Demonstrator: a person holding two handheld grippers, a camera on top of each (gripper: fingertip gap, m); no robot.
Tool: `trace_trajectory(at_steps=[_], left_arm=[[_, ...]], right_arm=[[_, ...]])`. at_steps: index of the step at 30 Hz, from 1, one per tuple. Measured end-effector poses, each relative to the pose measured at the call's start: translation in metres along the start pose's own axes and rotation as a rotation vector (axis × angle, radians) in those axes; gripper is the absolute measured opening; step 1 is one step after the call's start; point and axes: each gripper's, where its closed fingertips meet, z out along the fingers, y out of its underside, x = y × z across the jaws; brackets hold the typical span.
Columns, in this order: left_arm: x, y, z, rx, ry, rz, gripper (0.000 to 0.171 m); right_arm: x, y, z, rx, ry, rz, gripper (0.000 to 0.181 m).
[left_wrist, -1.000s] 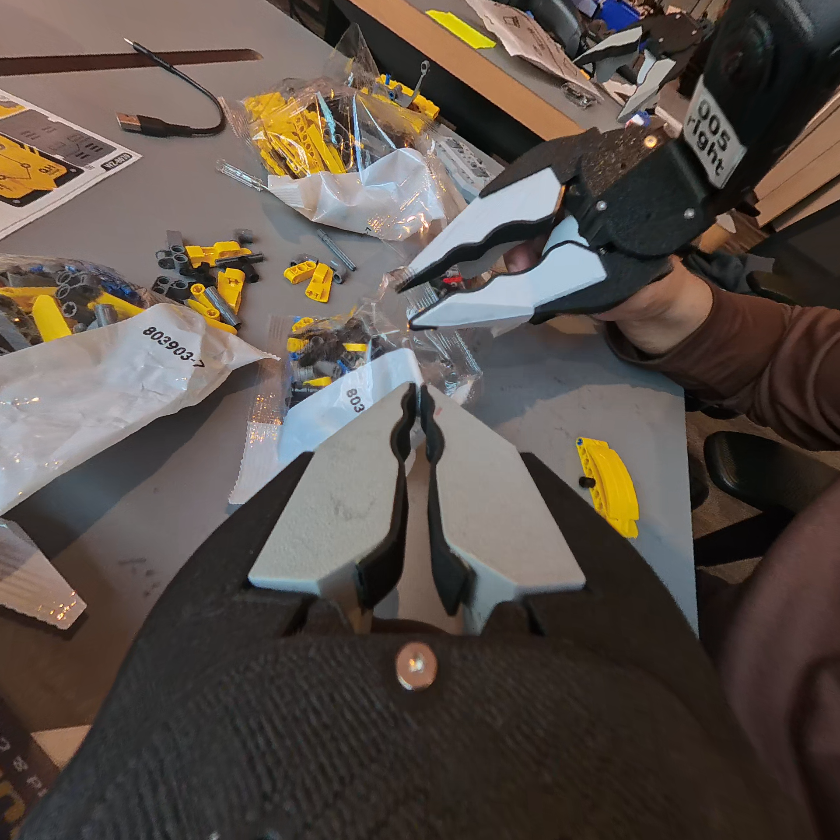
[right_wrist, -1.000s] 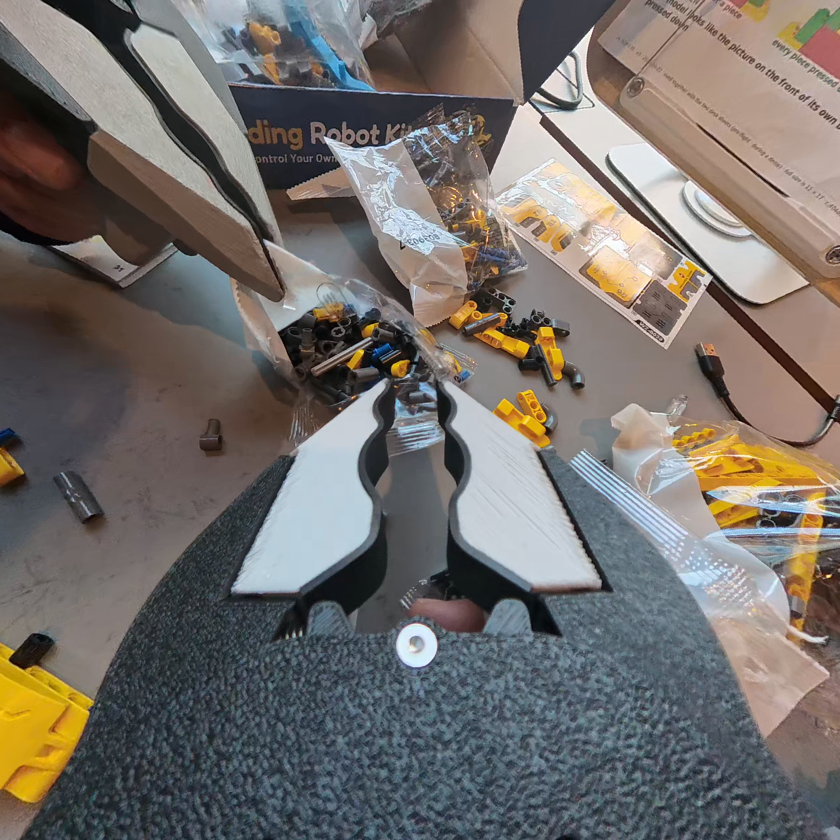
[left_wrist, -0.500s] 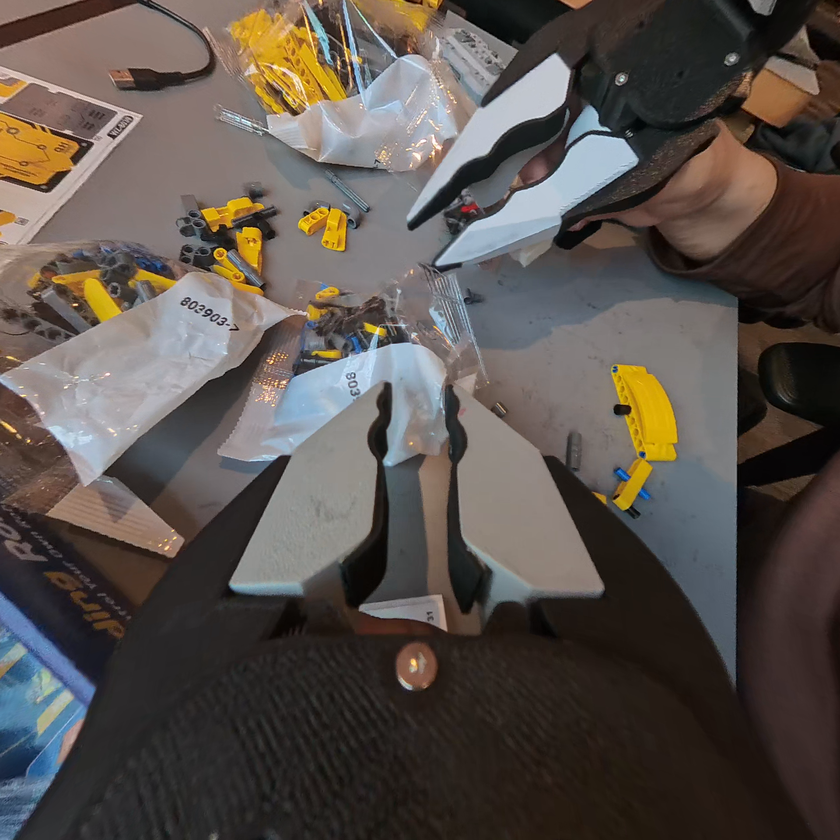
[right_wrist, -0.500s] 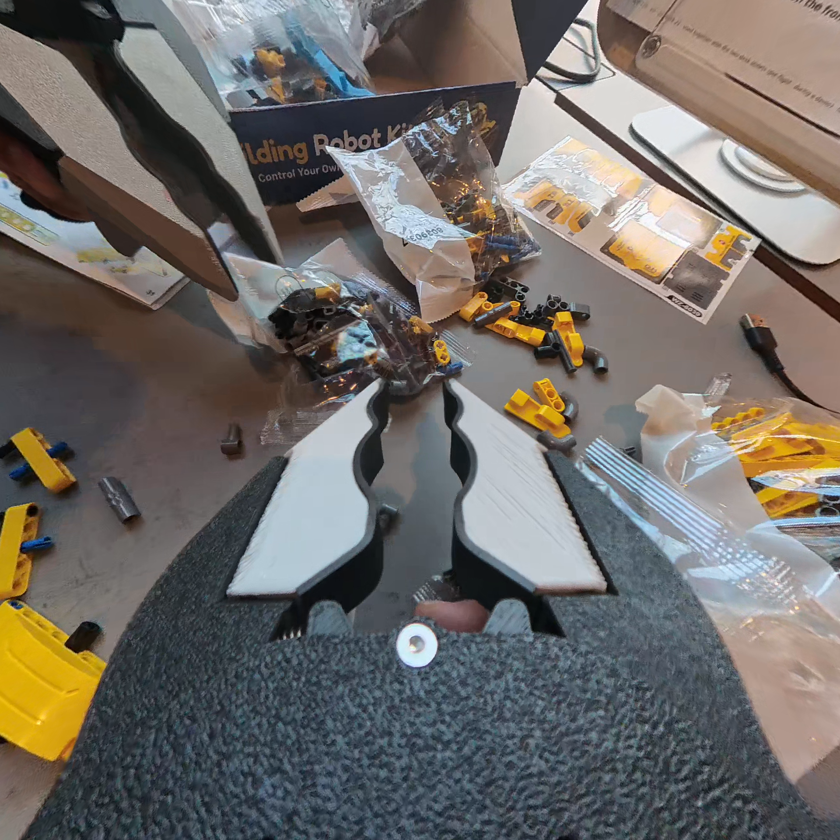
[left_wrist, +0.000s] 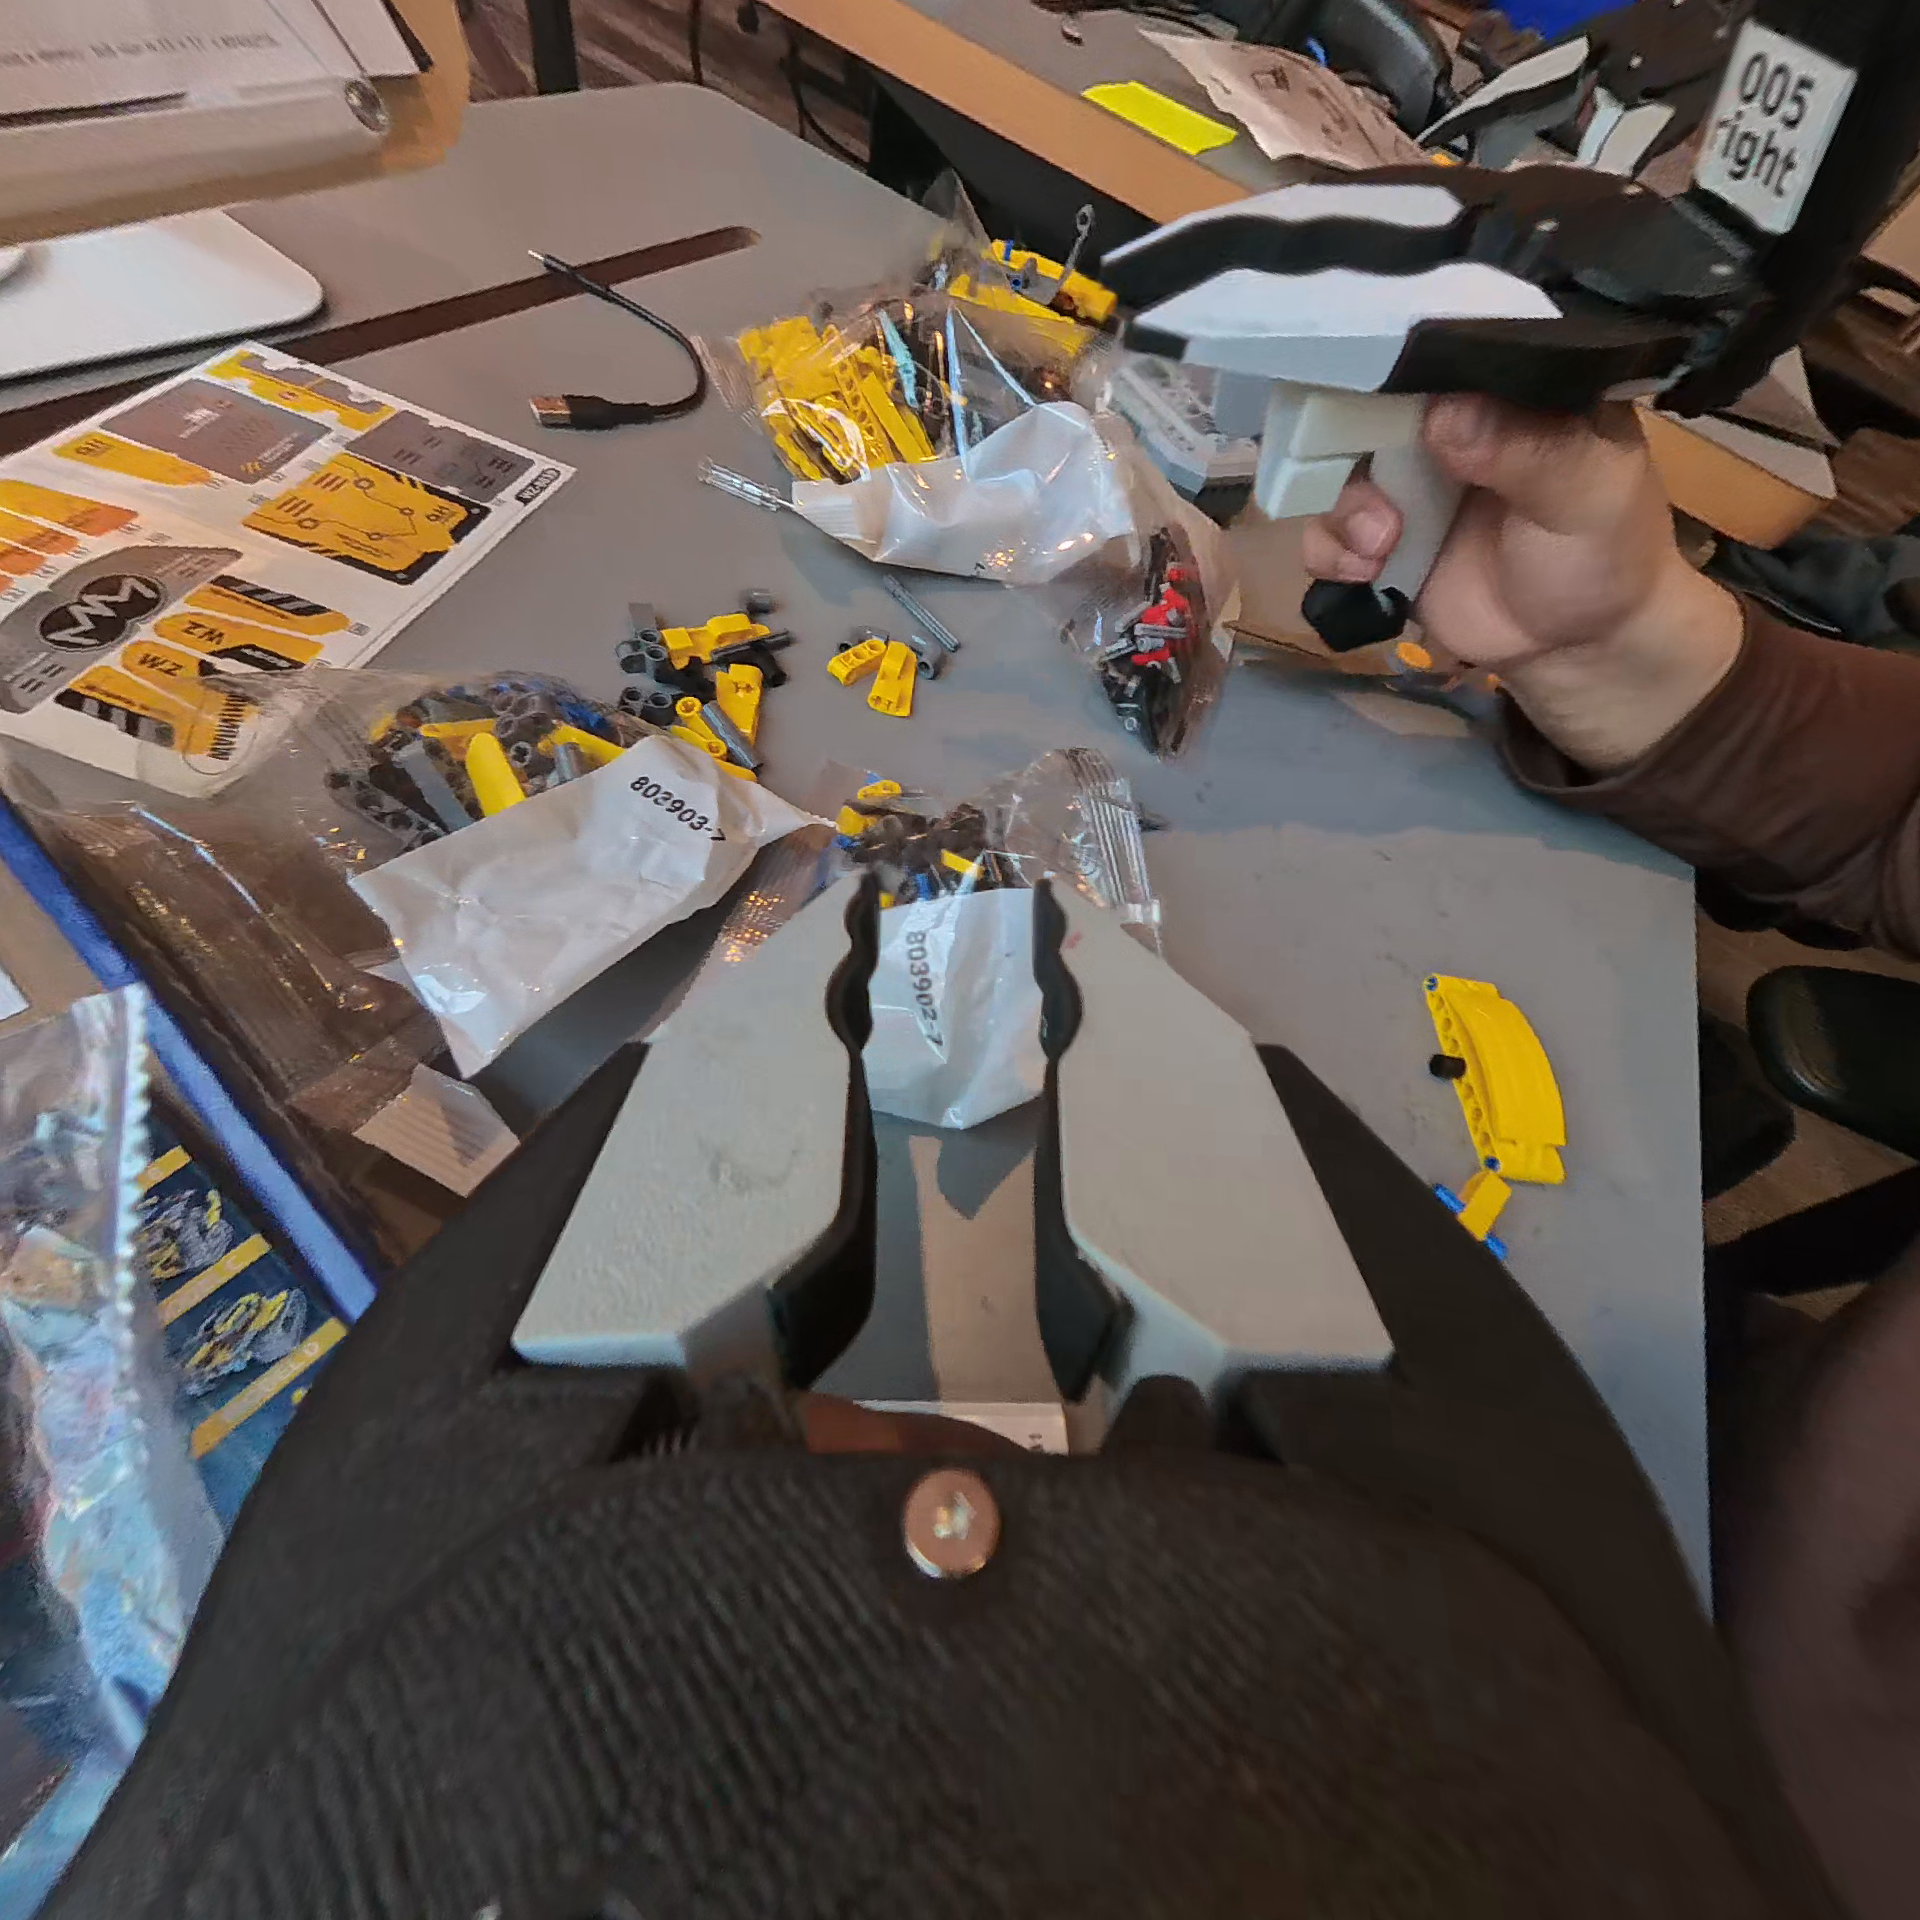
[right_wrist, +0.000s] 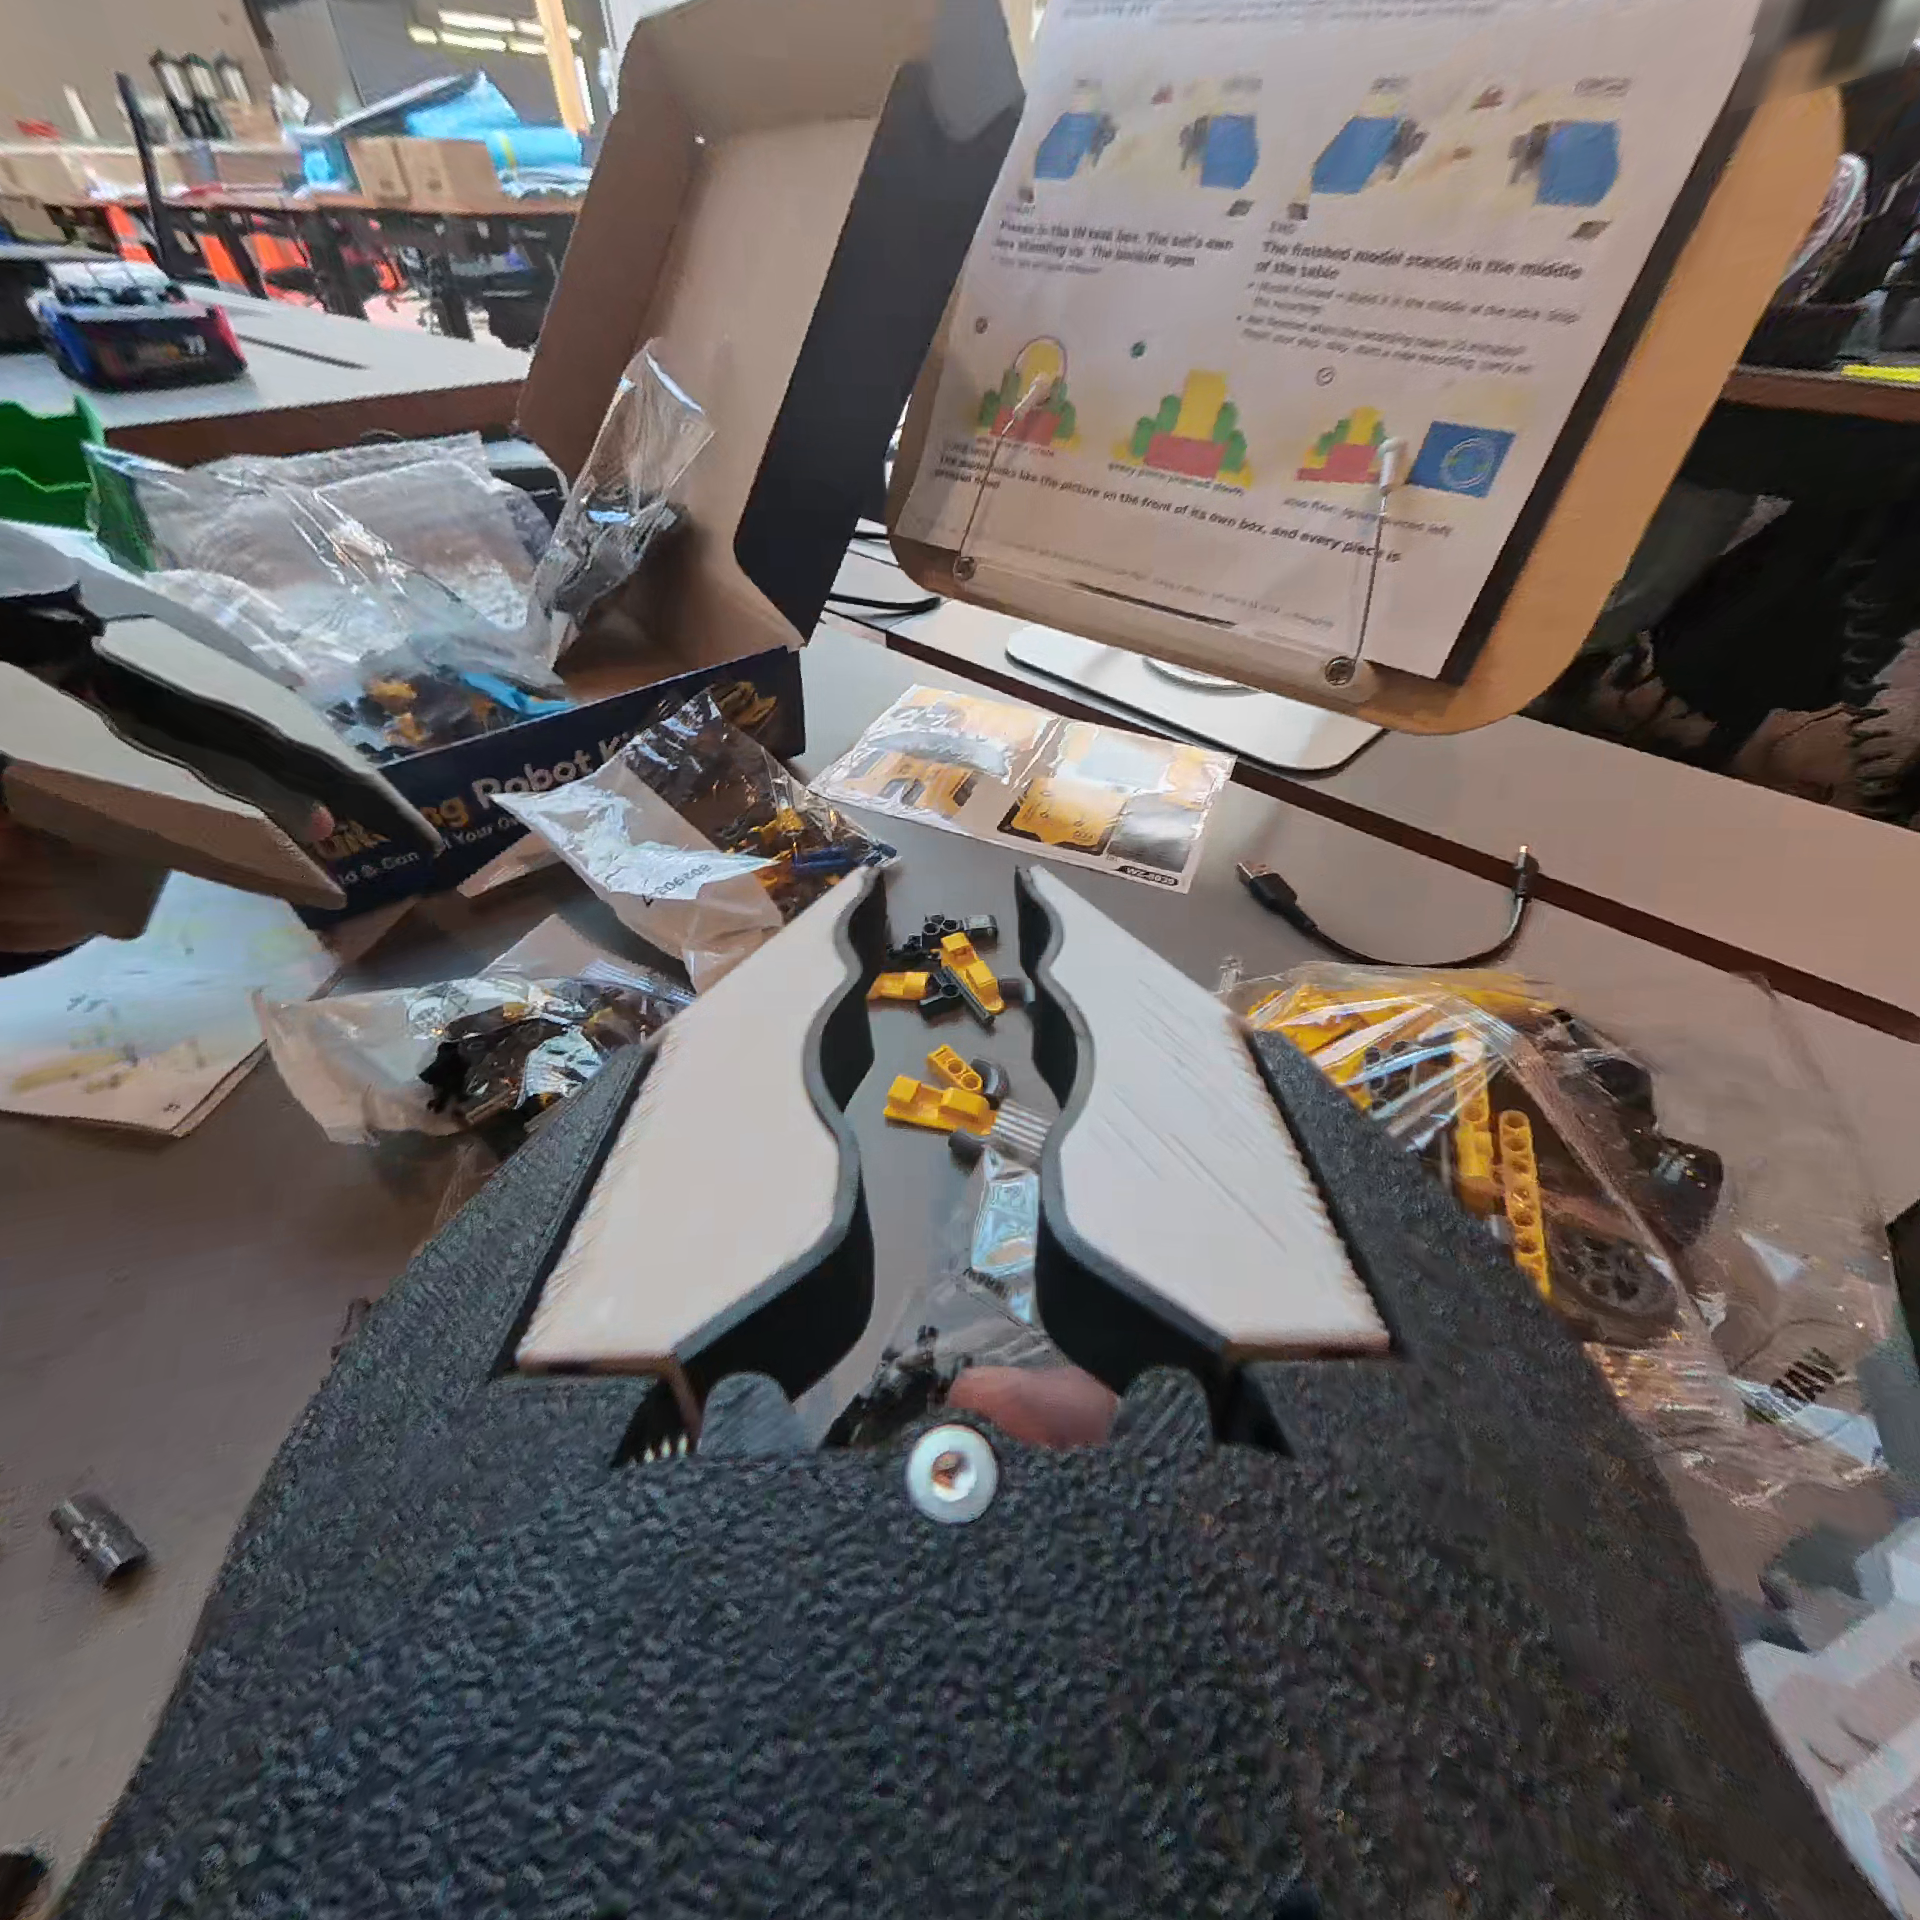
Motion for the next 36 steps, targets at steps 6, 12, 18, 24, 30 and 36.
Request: trace_trajectory(at_steps=[6,12,18,24,30,36], left_arm=[[-0.025,-0.009,-0.022,0.030,-0.088,-0.057,0.032],[-0.030,-0.001,-0.031,-0.014,-0.105,-0.059,0.044],[-0.021,0.030,-0.016,-0.181,-0.097,0.049,0.044],[-0.028,0.049,0.001,-0.270,-0.169,0.106,0.043],[-0.033,0.058,0.013,-0.311,-0.227,0.151,0.040],[-0.036,0.055,0.010,-0.341,-0.342,0.469,0.042]], right_arm=[[-0.014,0.006,0.003,-0.037,-0.076,0.004,0.032],[-0.074,0.044,0.009,-0.228,-0.351,-0.060,0.036],[-0.103,0.076,0.008,-0.364,-0.423,-0.176,0.038],[-0.094,0.090,0.014,-0.420,-0.376,-0.156,0.028],[-0.093,0.094,0.014,-0.439,-0.389,-0.129,0.027],[-0.090,0.097,0.015,-0.449,-0.369,-0.137,0.021]])
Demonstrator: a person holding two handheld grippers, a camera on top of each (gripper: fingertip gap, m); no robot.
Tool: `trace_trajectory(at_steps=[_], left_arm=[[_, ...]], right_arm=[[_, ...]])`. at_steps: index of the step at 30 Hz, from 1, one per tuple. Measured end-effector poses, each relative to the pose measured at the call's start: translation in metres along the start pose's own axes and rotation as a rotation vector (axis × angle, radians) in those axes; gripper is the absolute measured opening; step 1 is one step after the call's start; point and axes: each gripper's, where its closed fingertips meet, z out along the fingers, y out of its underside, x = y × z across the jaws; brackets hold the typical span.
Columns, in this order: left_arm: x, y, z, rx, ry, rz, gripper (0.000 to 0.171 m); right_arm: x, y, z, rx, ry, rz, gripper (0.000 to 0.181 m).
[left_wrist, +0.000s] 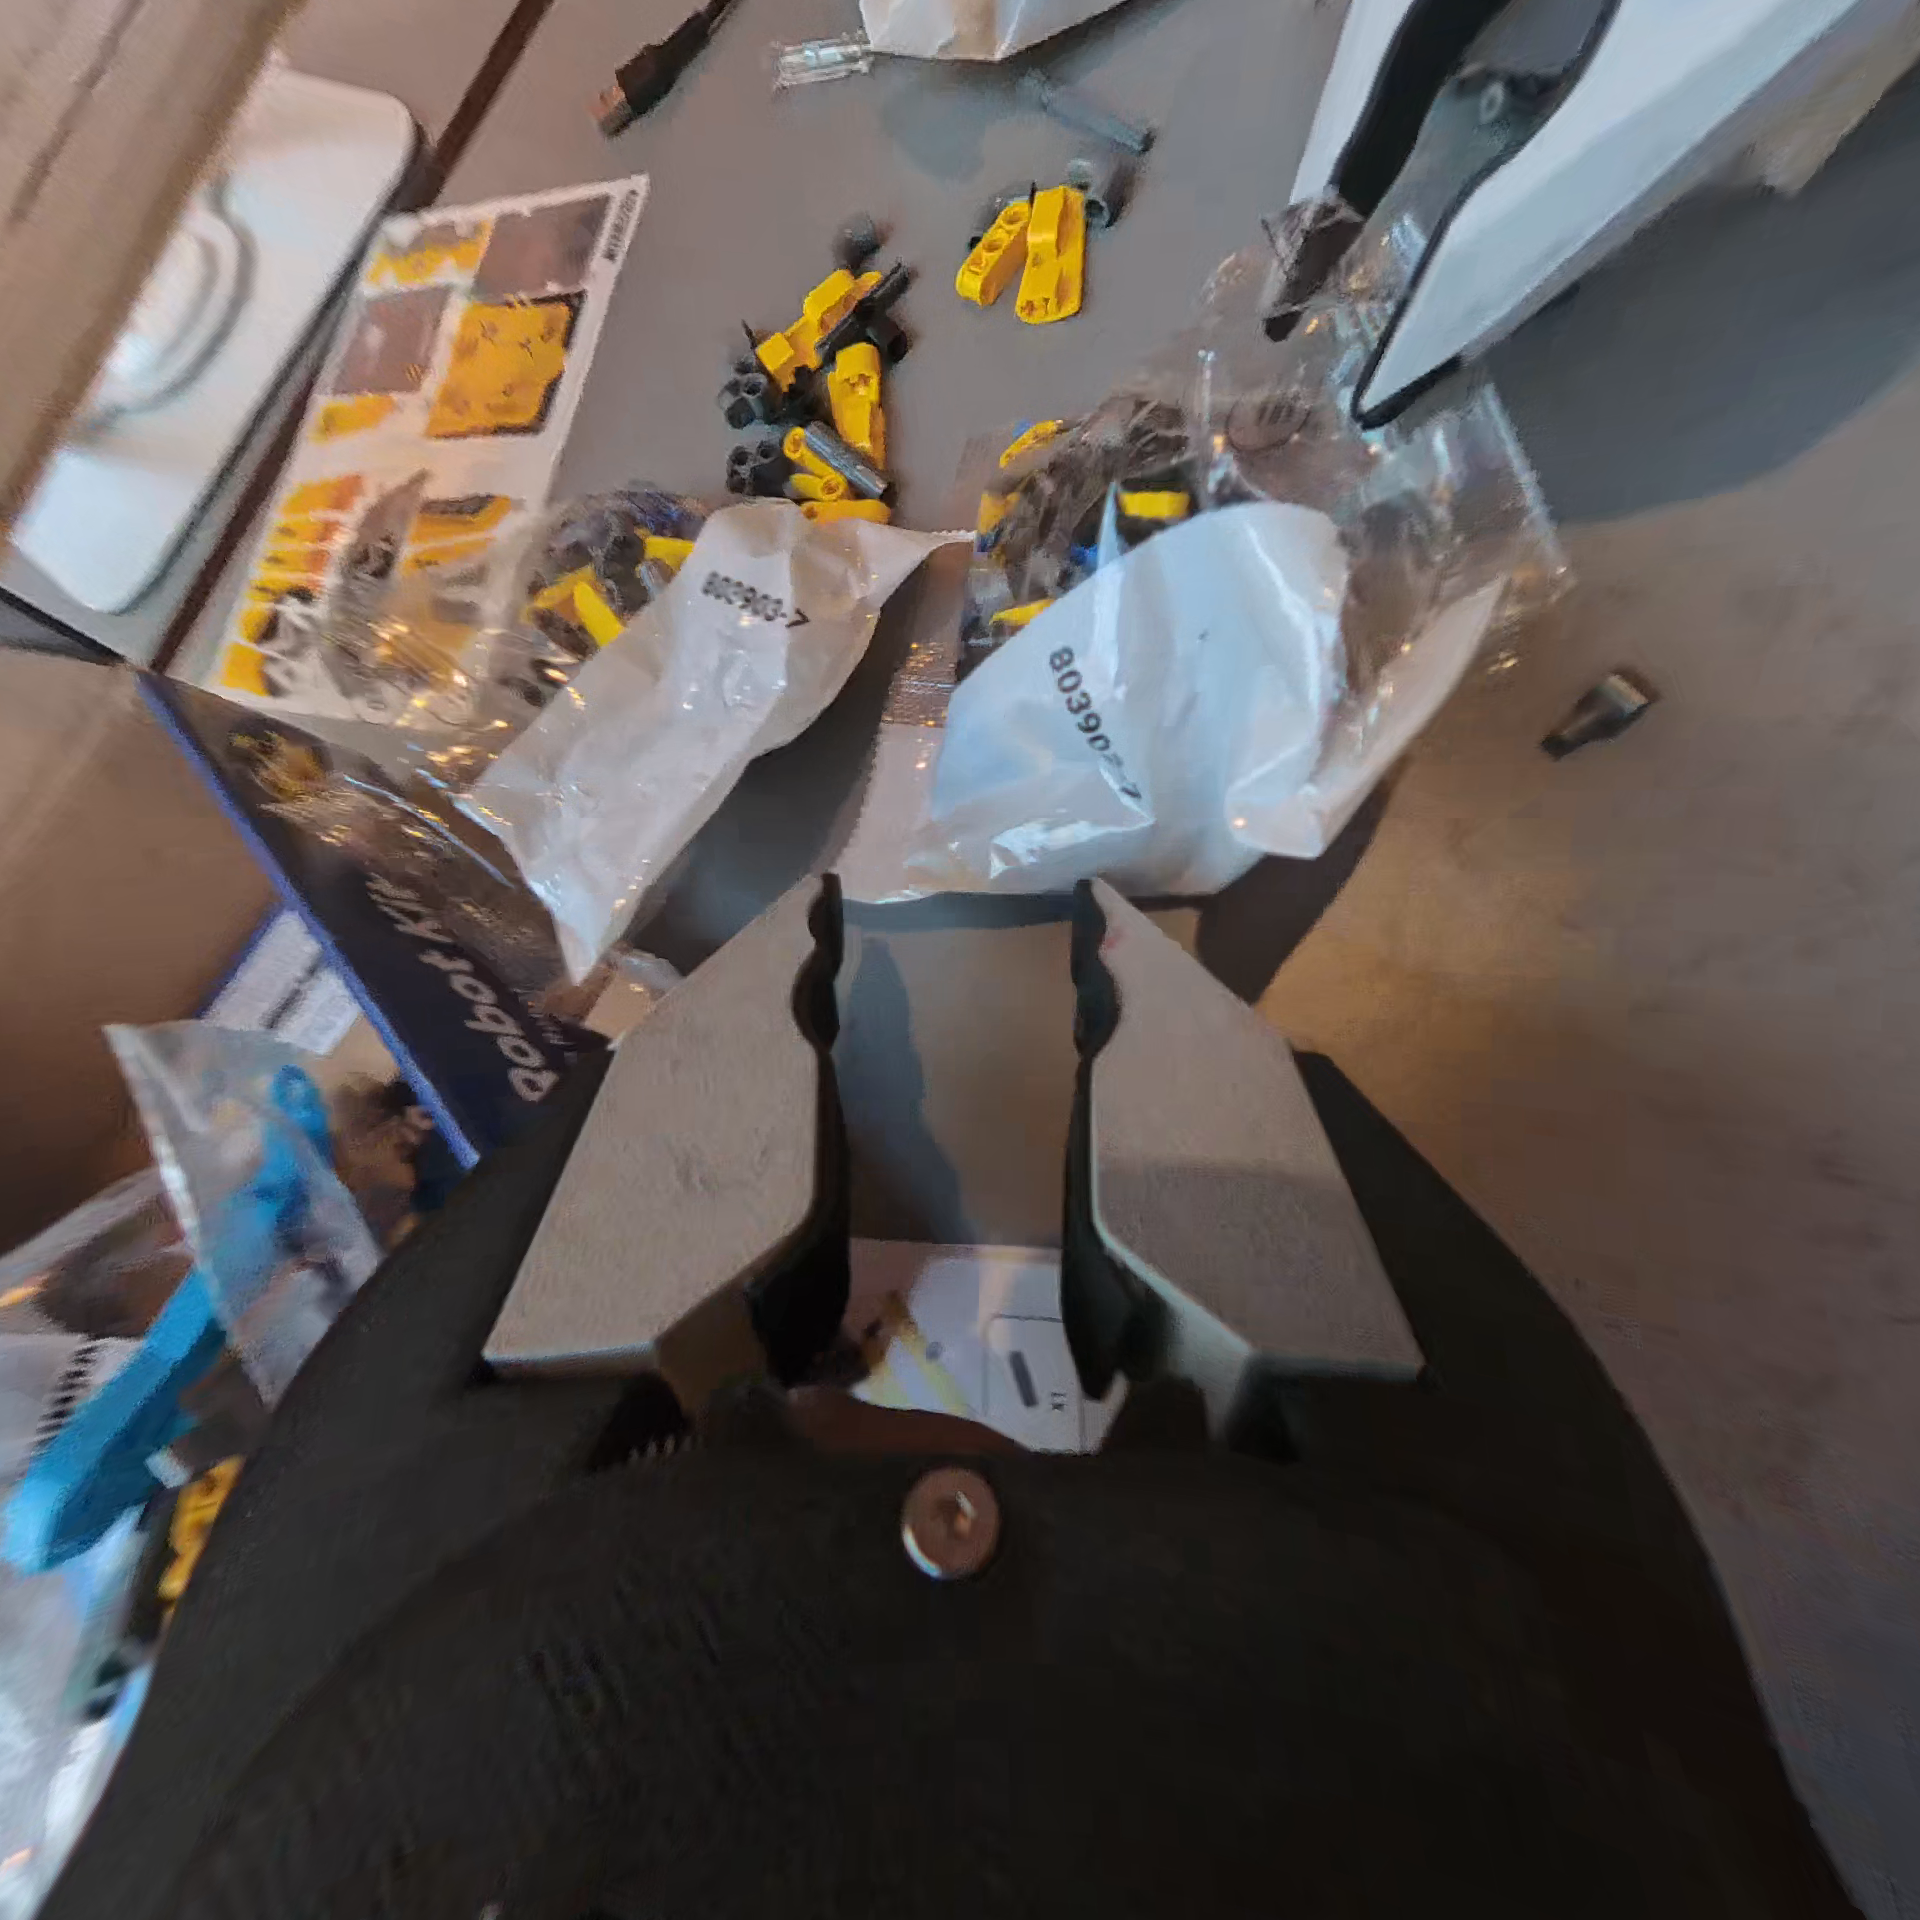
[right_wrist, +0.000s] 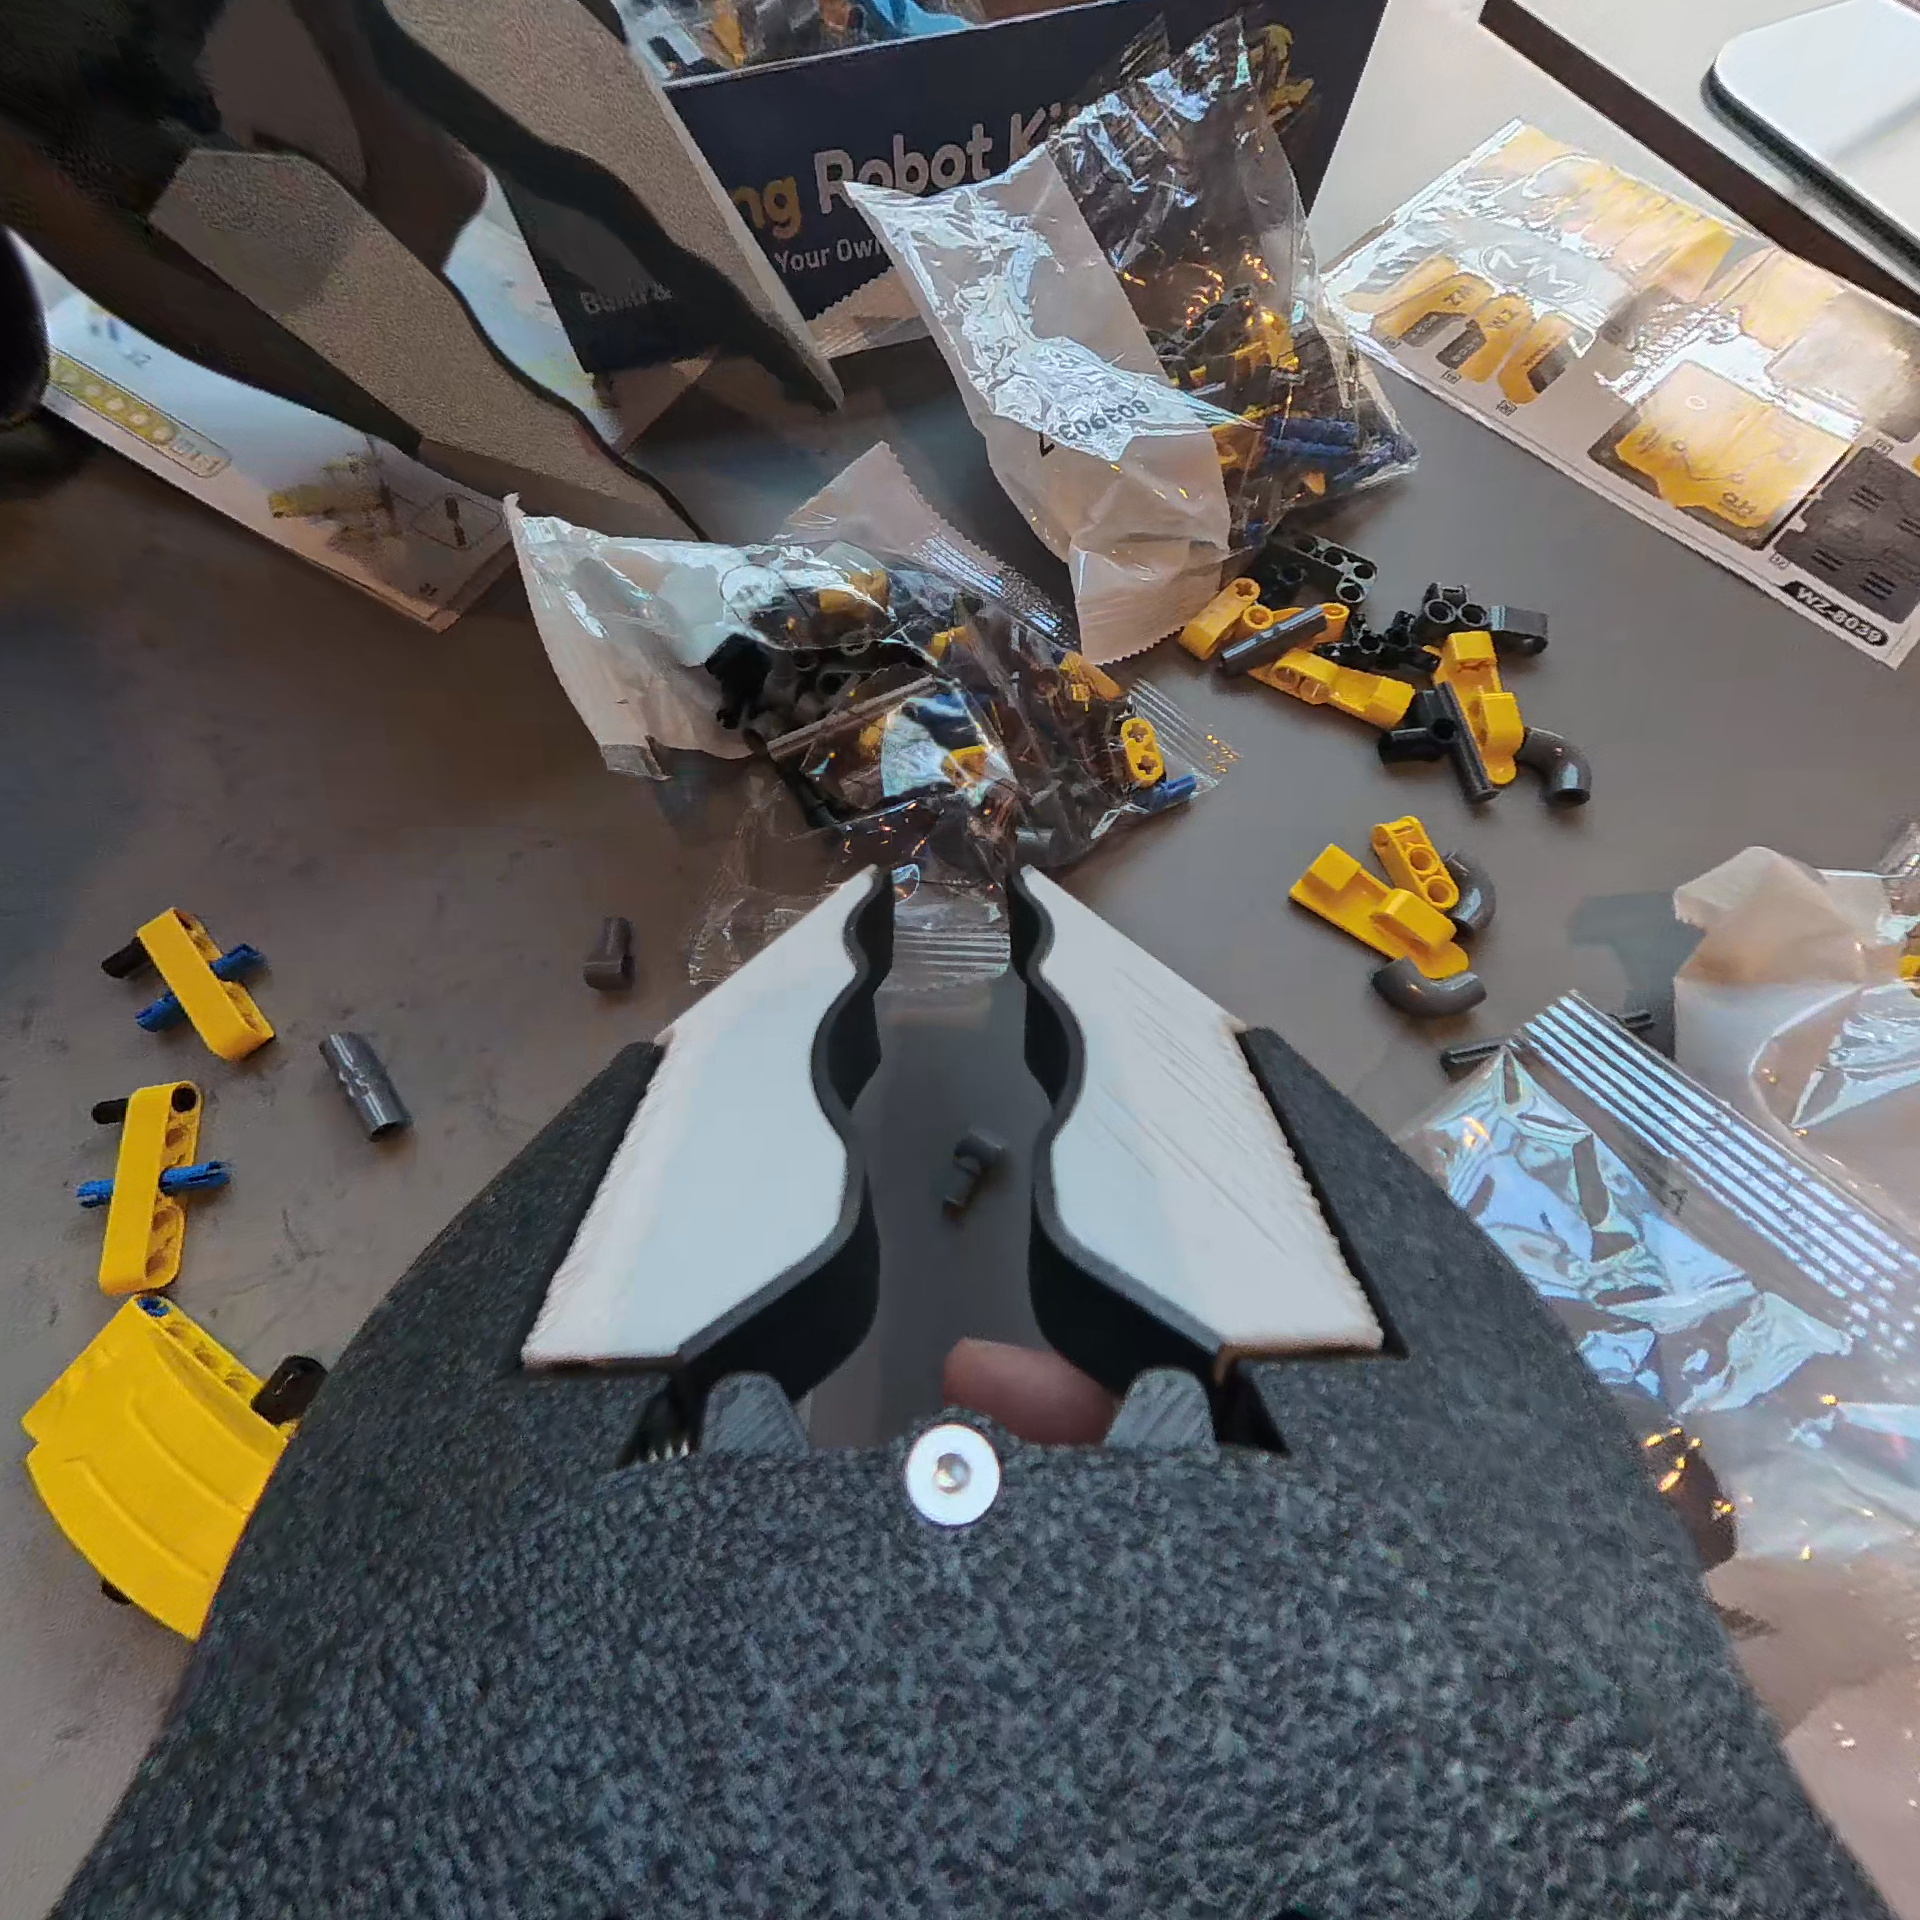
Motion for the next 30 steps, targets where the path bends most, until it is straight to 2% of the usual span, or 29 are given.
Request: trace_trajectory(at_steps=[2,5,7,9,15,20,23,30], left_arm=[[-0.007,-0.002,-0.003,0.004,-0.067,0.073,0.038],[0.001,-0.001,-0.004,0.008,-0.037,0.129,0.038],[0.002,0.008,0.003,-0.044,-0.057,0.181,0.042],[0.003,0.010,0.007,-0.054,-0.079,0.237,0.025],[0.005,0.004,0.015,-0.033,-0.139,0.317,0.015],[0.010,0.001,0.016,-0.013,-0.126,0.342,0.012],[0.009,0.000,0.017,-0.011,-0.126,0.330,0.000],[0.000,-0.004,0.012,0.007,-0.167,0.317,0.000]], right_arm=[[0.003,0.001,0.000,-0.004,0.007,0.009,0.020],[0.006,0.003,0.000,-0.010,0.016,0.024,0.018],[0.007,0.004,0.000,-0.014,0.014,0.027,0.018],[0.007,0.004,0.000,-0.015,0.012,0.018,0.018],[0.001,0.000,-0.003,0.007,-0.029,0.016,0.018],[-0.002,0.001,0.000,0.004,-0.036,0.006,0.018],[-0.002,0.002,0.002,-0.001,-0.036,0.007,0.018],[0.001,0.000,0.000,0.010,-0.029,0.023,0.020]])
